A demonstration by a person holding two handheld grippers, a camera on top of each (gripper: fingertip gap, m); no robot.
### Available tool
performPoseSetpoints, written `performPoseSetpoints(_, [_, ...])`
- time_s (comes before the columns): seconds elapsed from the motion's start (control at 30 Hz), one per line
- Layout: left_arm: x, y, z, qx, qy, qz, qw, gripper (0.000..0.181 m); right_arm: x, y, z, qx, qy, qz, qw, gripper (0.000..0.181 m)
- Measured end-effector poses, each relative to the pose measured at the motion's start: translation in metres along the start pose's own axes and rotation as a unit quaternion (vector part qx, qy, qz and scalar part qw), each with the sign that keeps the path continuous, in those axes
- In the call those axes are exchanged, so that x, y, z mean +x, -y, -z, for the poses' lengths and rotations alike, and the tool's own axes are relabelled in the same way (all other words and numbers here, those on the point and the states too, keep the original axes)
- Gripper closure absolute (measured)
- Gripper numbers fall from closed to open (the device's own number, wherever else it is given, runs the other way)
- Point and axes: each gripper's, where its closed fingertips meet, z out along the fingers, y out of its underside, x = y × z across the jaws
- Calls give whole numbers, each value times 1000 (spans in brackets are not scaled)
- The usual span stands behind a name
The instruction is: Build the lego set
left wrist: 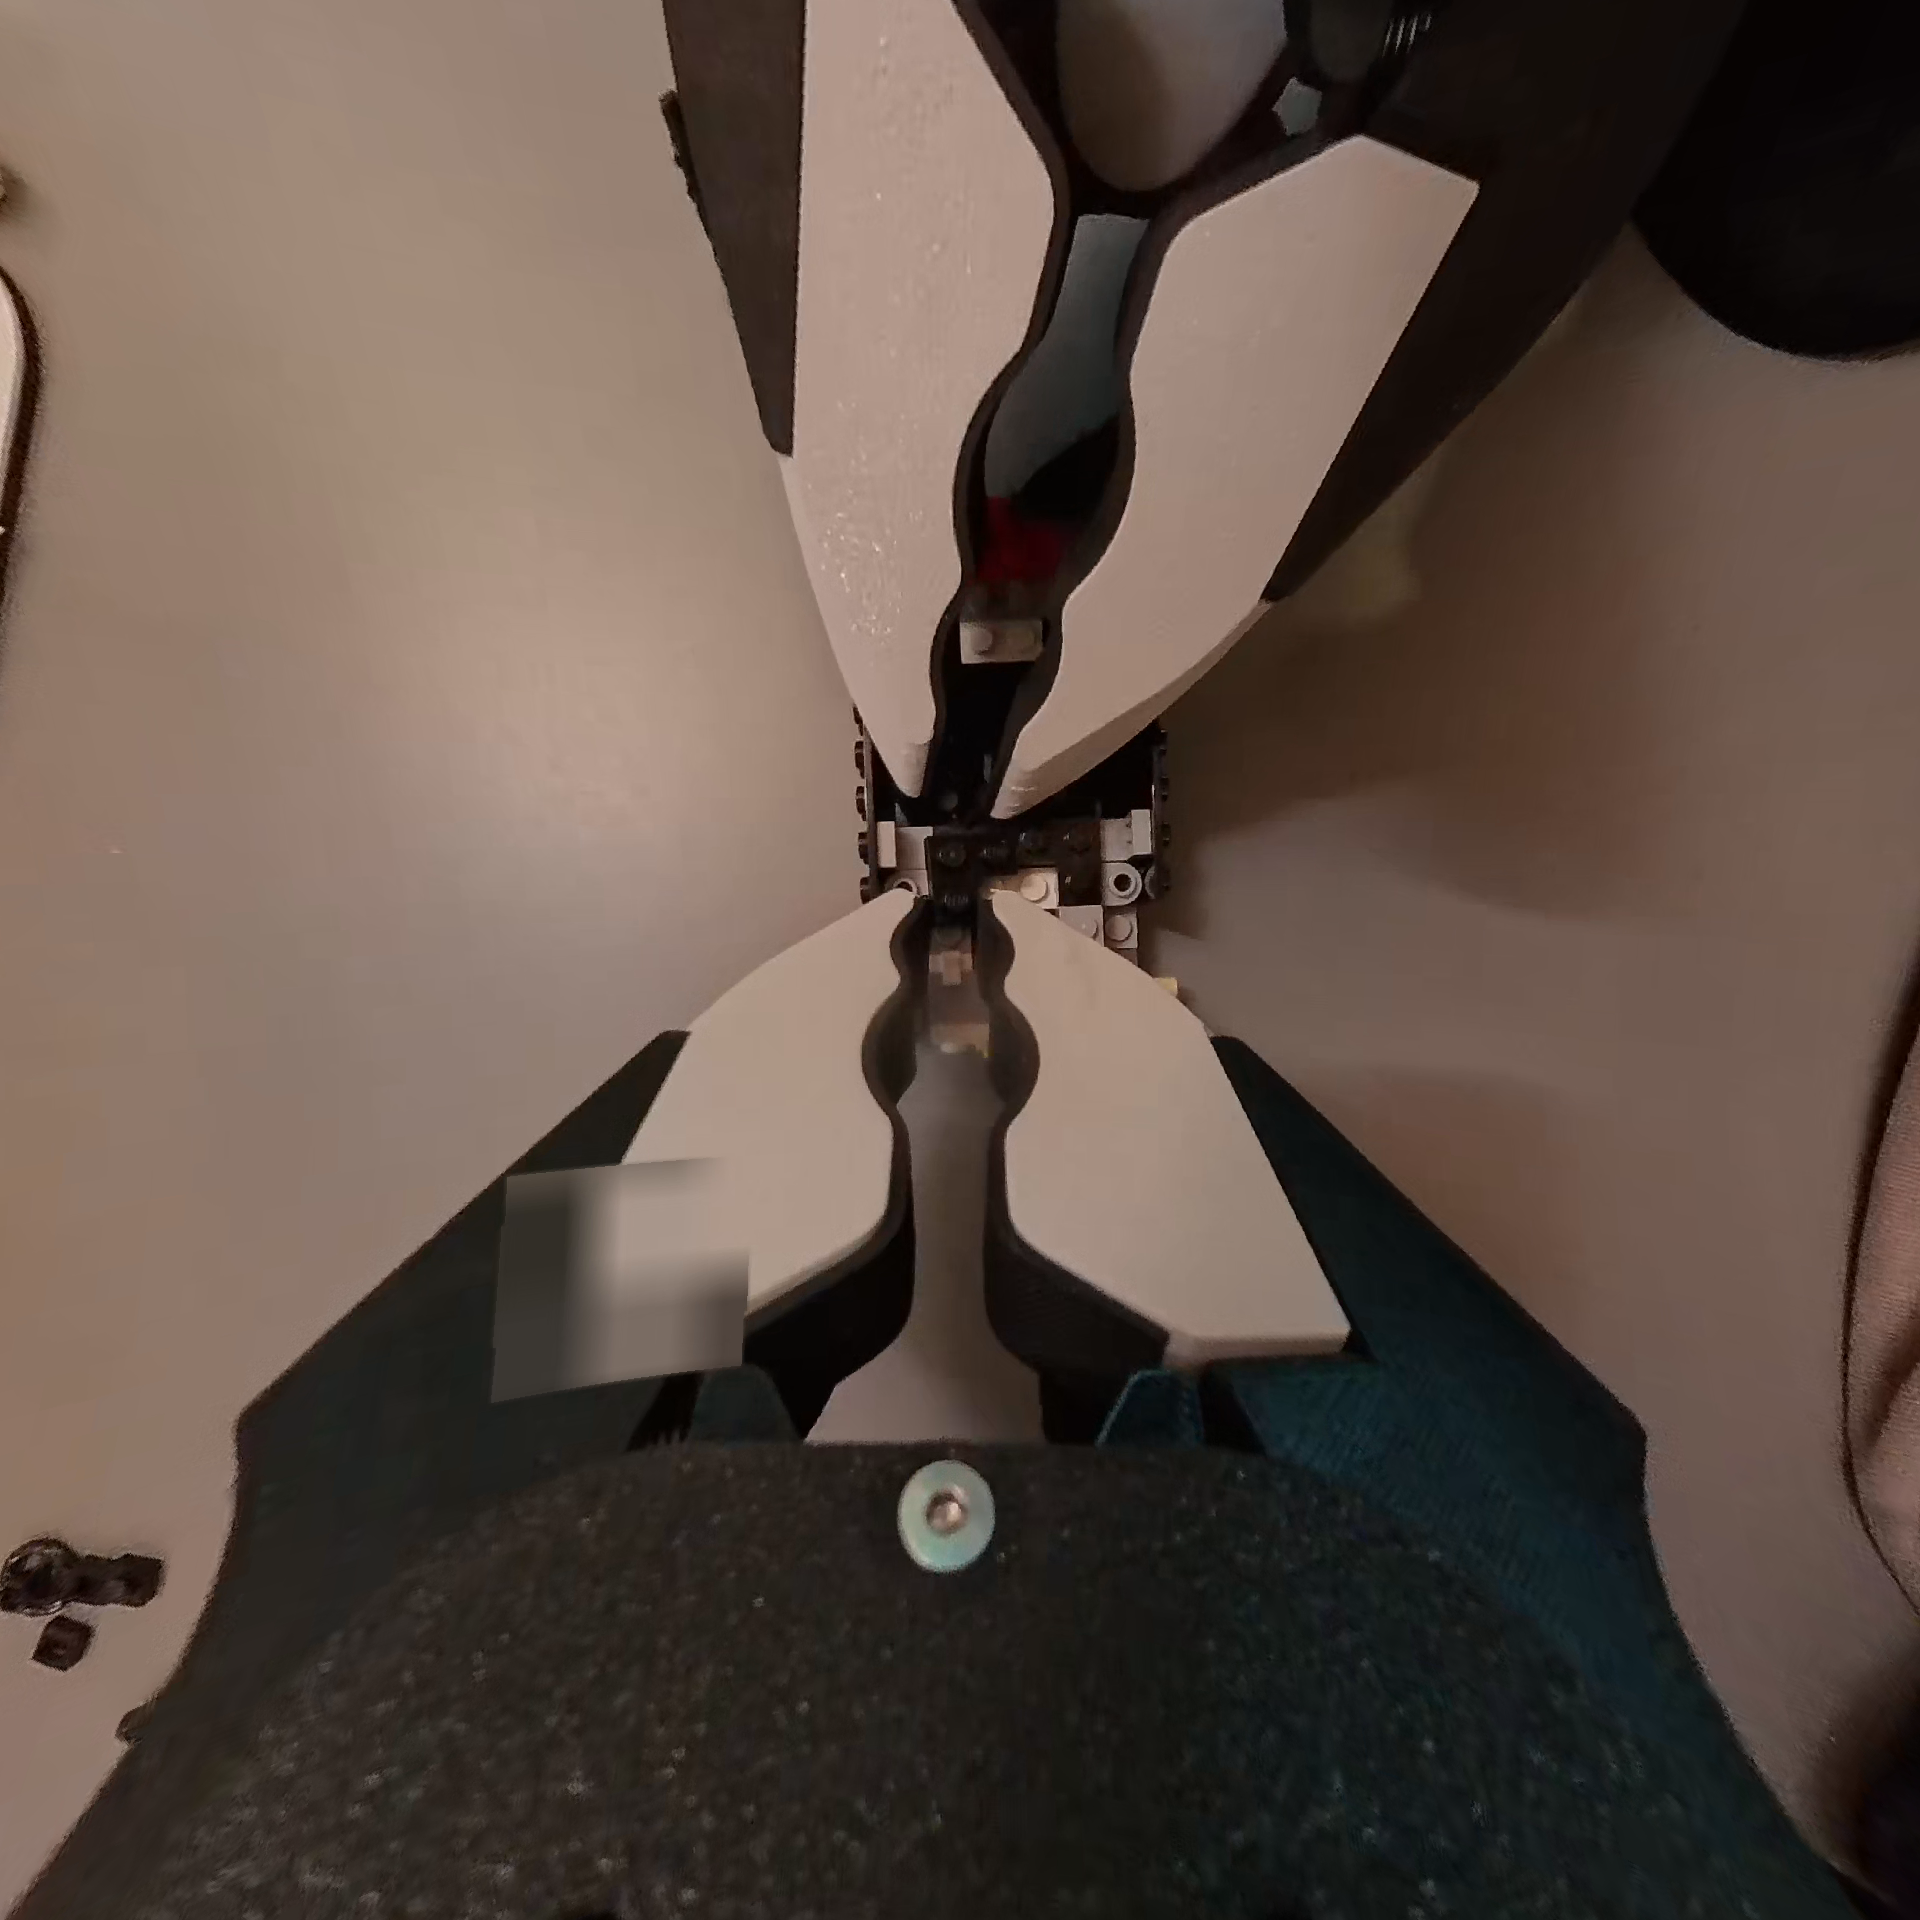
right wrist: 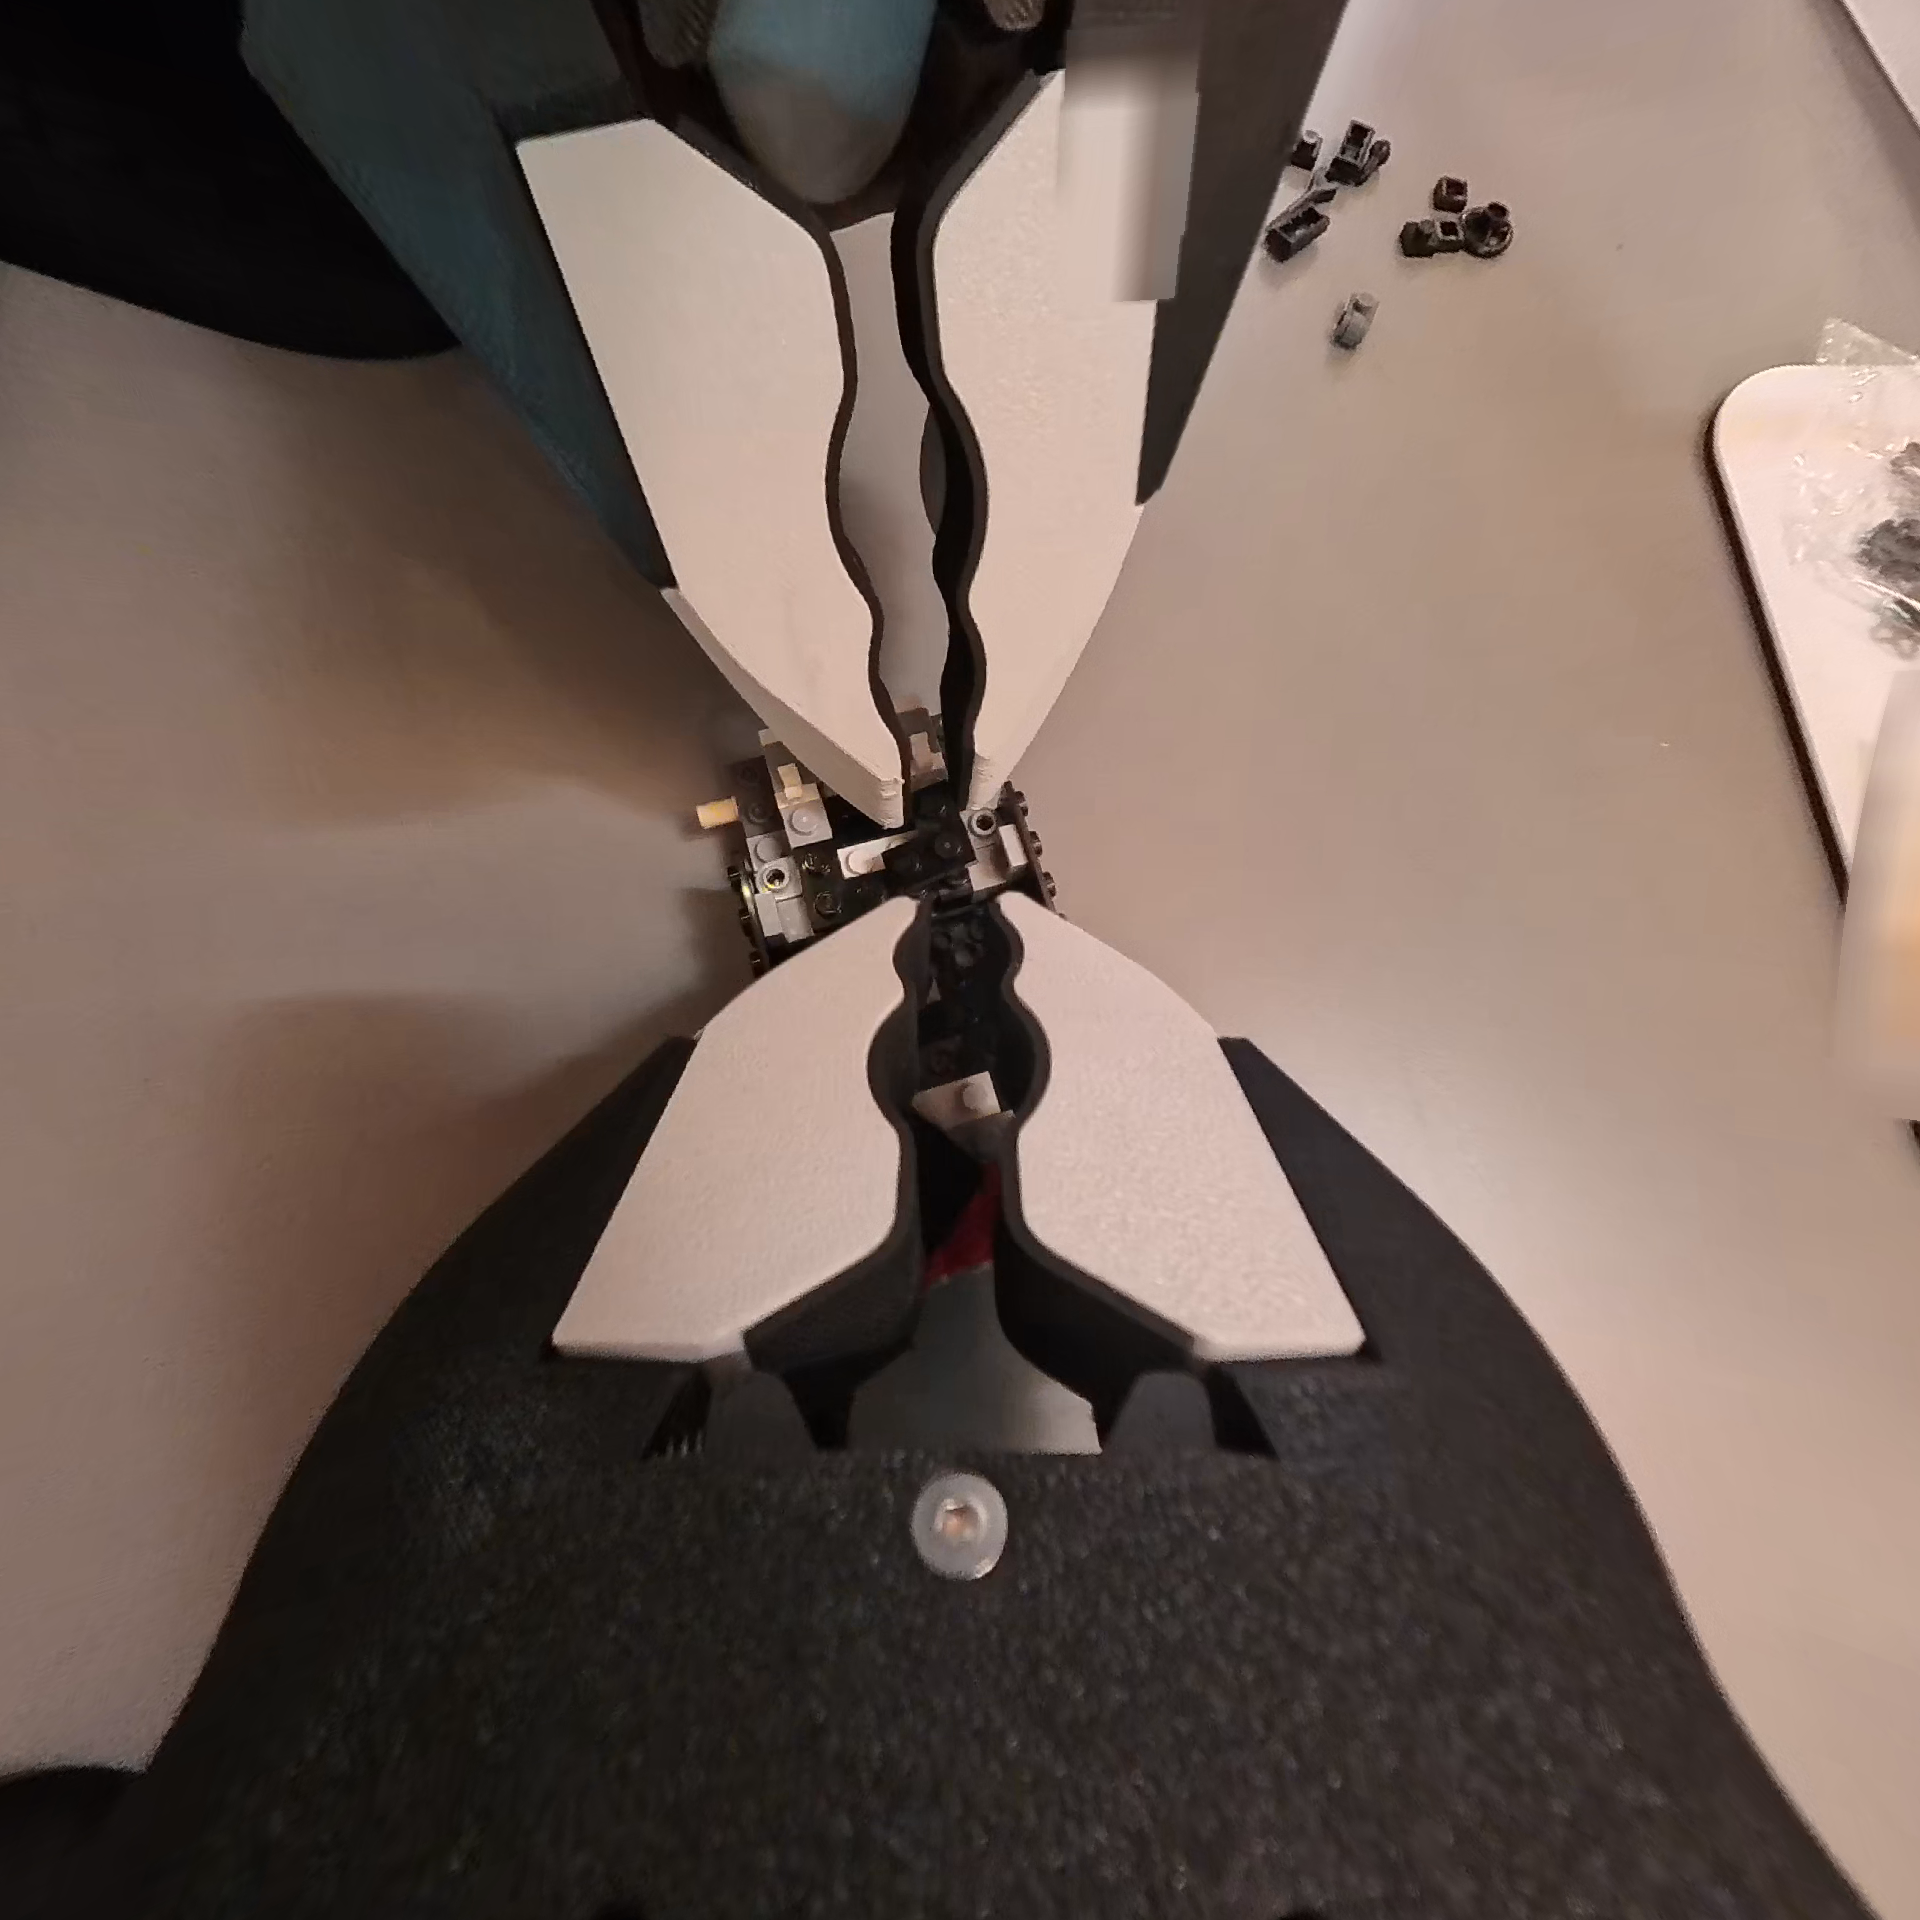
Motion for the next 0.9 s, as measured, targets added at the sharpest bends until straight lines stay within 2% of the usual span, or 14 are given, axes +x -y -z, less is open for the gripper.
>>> performPoseSetpoints(0.5, [-3,2,-3,19,12,-24,999,166,4,-3,-1,-17,-24,21,999,174])
performPoseSetpoints(0.9, [0,5,-2,49,-19,-16,999,159,4,-2,-2,-12,-25,25,999,176])
